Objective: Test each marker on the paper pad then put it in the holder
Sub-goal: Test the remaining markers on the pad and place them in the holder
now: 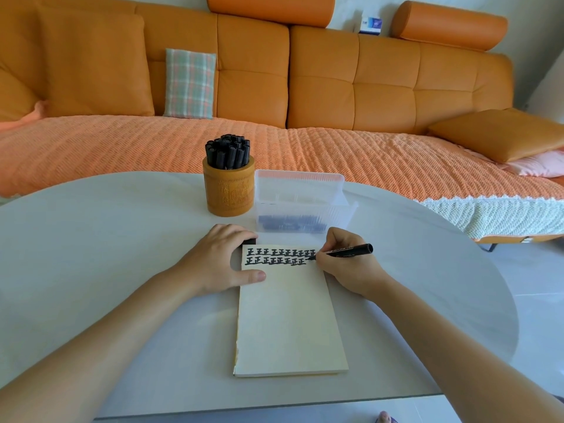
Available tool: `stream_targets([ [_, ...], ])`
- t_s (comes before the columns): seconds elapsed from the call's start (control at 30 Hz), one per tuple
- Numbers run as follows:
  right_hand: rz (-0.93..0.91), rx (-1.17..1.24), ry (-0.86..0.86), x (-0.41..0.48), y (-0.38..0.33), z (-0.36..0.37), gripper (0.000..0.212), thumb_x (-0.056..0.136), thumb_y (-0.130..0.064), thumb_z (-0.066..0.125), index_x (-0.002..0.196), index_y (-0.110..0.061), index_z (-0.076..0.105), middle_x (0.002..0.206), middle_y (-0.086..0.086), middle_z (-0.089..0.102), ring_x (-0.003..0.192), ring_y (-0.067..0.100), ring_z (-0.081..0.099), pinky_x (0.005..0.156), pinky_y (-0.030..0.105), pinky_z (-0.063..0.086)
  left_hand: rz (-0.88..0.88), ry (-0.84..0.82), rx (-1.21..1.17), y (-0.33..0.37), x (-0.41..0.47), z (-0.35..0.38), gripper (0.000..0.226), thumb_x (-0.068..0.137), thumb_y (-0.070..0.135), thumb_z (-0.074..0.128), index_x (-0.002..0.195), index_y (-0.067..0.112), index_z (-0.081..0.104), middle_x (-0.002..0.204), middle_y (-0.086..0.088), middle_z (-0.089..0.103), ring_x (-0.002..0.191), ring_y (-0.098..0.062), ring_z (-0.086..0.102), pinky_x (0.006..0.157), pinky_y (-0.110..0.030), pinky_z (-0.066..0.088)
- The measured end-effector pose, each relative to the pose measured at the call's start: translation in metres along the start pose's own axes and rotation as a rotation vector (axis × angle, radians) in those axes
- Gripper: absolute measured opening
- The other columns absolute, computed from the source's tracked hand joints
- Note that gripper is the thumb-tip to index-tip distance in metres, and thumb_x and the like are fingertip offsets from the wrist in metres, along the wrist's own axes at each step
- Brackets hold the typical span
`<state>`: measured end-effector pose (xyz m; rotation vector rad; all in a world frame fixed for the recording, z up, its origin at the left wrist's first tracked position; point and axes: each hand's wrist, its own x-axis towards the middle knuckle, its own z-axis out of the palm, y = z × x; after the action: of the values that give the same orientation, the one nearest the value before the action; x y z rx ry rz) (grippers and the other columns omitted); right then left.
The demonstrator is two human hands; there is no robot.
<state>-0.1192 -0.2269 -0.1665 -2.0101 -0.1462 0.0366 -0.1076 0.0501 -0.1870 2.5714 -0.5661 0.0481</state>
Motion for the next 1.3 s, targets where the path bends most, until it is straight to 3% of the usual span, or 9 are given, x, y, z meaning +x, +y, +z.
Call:
stream_targets([
  [0.37,-0.028,0.000,-0.045,-0.0013,0.0003,-0.0030,0.023,0.083,0.001,0.066,0.072,0.002,0.046,0.063,0.001,0.051,0.056,0.012,0.041,0.050,0.020,0.033,0.000,-0.001,-0.008,0.0002,-0.0006,-0.0002,0.109,0.053,0.098,0.039,0.140,0.033,0.042,0.132,0.024,0.037,0.127,0.001,0.026,0.107,-0.029,0.030],
  [0.57,-0.023,-0.001,-0.043,-0.0011,-0.0005,-0.0018,0.022,0.083,0.001,0.065,0.074,0.002,0.045,0.062,0.002,0.049,0.053,0.011,0.039,0.048,0.019,0.032,-0.013,-0.010,-0.006,0.0019,-0.0003,-0.0018,0.104,0.055,0.094,0.048,0.140,0.034,0.042,0.131,0.025,0.036,0.127,0.002,0.024,0.108,-0.028,0.028],
  [0.8,-0.039,0.004,-0.050,-0.0022,-0.0004,-0.0012,0.024,0.085,-0.002,0.066,0.070,-0.006,0.048,0.065,0.002,0.053,0.056,0.013,0.043,0.052,0.021,0.035,-0.001,0.001,-0.018,0.0006,-0.0009,-0.0012,0.109,0.052,0.099,0.039,0.139,0.033,0.043,0.131,0.024,0.038,0.126,0.001,0.026,0.107,-0.028,0.029],
  [0.93,-0.035,0.018,-0.079,-0.0021,-0.0008,-0.0029,0.023,0.084,0.001,0.066,0.072,0.002,0.046,0.063,0.003,0.049,0.058,0.015,0.040,0.051,0.021,0.033,0.006,0.003,-0.017,0.0013,-0.0007,-0.0011,0.111,0.051,0.100,0.037,0.139,0.032,0.044,0.130,0.023,0.038,0.125,0.001,0.026,0.107,-0.027,0.029],
  [1.3,-0.016,0.059,-0.036,-0.0004,-0.0021,-0.0044,0.019,0.083,0.005,0.061,0.074,0.004,0.044,0.058,0.002,0.044,0.049,0.011,0.035,0.046,0.022,0.028,-0.005,-0.007,-0.008,0.0007,-0.0016,-0.0014,0.109,0.053,0.099,0.039,0.140,0.034,0.042,0.132,0.024,0.037,0.127,0.001,0.026,0.108,-0.029,0.029],
])
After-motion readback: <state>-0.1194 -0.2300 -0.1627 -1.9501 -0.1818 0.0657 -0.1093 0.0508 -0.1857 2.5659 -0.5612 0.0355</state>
